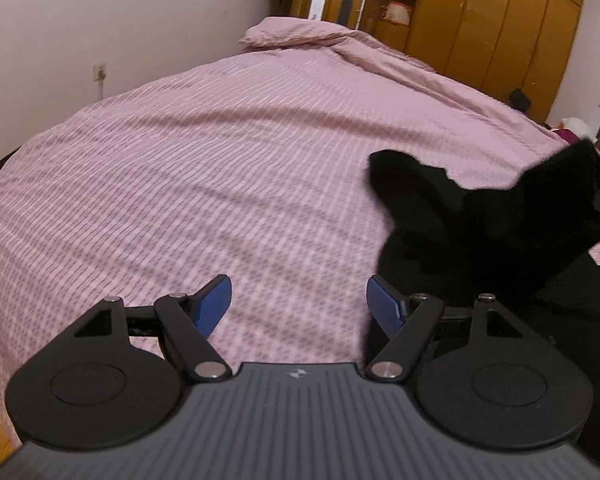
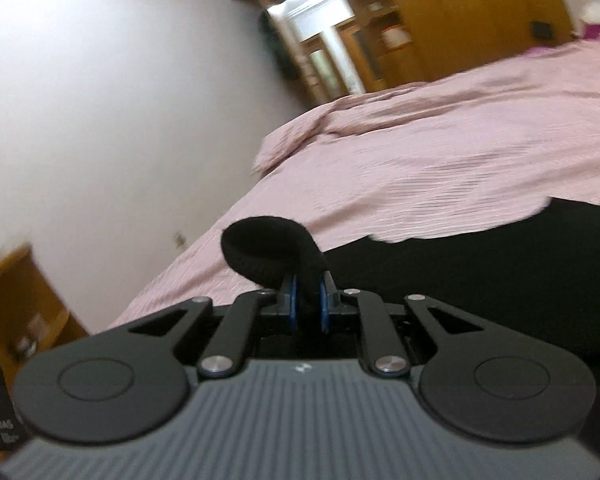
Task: Fold small clothes
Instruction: 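Grasp the cardigan edge with the right tool and lift it, then carry the held cardigan side over the body with the right tool, then open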
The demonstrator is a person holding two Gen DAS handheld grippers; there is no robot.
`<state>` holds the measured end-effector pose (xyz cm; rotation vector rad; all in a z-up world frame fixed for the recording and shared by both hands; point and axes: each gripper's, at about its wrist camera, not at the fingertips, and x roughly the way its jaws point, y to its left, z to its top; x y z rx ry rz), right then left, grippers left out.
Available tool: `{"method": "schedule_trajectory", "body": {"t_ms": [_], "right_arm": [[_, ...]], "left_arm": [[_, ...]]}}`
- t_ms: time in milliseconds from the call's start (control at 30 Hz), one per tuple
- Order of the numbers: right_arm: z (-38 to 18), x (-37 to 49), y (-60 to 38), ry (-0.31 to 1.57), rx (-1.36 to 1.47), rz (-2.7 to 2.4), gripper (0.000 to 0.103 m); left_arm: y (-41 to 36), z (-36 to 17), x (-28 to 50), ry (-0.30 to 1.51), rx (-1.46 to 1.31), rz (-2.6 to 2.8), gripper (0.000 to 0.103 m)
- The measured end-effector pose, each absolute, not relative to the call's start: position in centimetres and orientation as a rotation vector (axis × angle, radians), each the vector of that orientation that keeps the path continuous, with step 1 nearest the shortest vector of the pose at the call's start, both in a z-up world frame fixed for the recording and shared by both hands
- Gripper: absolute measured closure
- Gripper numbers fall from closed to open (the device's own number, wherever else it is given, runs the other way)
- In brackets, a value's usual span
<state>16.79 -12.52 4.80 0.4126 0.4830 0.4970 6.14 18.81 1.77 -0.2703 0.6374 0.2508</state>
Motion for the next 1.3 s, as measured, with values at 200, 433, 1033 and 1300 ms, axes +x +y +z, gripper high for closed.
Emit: {"method": "schedule_trajectory", "body": {"t_ms": [200, 433, 1033, 1300], "right_arm": [[2.9, 17.6, -18.4, 0.487, 0.51, 0.325, 0.089], [-0.7, 18.2, -23.4, 0.511, 0.577, 0.153, 0.089], [-2.1, 19.3, -27.2, 0.505, 0.376, 0.105, 0.032], [-4.6, 24.2, -26.5, 0.604, 0.346, 0.119, 0.033]], "left_arm": [[17.3, 2.0, 7.2, 0.636, -0.245, 0.22, 0.024], [15.9, 1.4, 8.4, 0.664, -0.217, 0.209, 0.024], [11.7, 2.8, 12.9, 0.605, -0.097, 0.129, 0.024], [10.2, 2.7, 14.5, 0.526, -0.033, 0.091, 0.025]]}}
